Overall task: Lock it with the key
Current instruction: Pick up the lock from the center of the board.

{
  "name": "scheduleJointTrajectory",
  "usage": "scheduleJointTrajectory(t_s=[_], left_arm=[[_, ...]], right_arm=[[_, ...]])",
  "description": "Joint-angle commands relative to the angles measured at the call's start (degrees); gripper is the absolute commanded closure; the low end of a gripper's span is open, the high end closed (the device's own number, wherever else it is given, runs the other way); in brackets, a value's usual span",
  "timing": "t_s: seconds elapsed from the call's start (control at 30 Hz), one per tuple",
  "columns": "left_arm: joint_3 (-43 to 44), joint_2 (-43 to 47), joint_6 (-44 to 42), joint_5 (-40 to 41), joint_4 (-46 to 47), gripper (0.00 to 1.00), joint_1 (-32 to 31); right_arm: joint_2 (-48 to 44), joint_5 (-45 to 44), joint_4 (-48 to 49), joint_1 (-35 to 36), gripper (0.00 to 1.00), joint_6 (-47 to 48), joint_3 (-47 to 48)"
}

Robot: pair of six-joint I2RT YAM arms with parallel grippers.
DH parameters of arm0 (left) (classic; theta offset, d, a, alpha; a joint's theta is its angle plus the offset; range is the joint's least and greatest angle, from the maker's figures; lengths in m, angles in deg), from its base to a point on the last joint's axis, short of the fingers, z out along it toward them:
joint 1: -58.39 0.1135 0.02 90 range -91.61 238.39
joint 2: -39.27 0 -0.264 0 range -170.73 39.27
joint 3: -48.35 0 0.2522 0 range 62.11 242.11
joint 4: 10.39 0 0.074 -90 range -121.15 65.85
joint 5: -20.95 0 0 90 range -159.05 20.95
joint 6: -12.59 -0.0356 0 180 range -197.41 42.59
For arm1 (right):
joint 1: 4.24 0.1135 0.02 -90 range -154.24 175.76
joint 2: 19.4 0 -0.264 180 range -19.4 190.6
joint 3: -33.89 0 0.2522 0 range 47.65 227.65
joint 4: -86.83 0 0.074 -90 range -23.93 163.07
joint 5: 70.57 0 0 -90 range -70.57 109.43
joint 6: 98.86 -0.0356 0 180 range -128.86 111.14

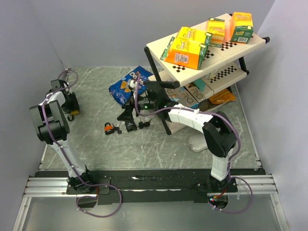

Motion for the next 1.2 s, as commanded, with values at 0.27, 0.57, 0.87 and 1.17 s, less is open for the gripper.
scheduleJointTrajectory(t_s=[0.27,0.57,0.87,1.17], left_arm=[[6.02,13.65,-19.64,-23.15,-20.46,0.99,-6.34],[8.39,22.36,-30.99,-41.52,-39.44,0.99,-8.97],[6.56,28.42,-38.46,-49.1,-52.1,0.99,-15.2],[0.67,34.48,-39.26,-50.08,-52.29,0.99,-22.77]], right_arm=[[-3.42,4.99,-0.48,-1.34,0.0,6.22,2.02],[-10.98,3.4,1.71,-0.29,0.0,22.74,-3.95],[-16.17,3.14,0.92,5.42,0.0,46.47,-9.23],[-16.7,4.46,-0.66,8.15,0.09,63.36,-10.02]])
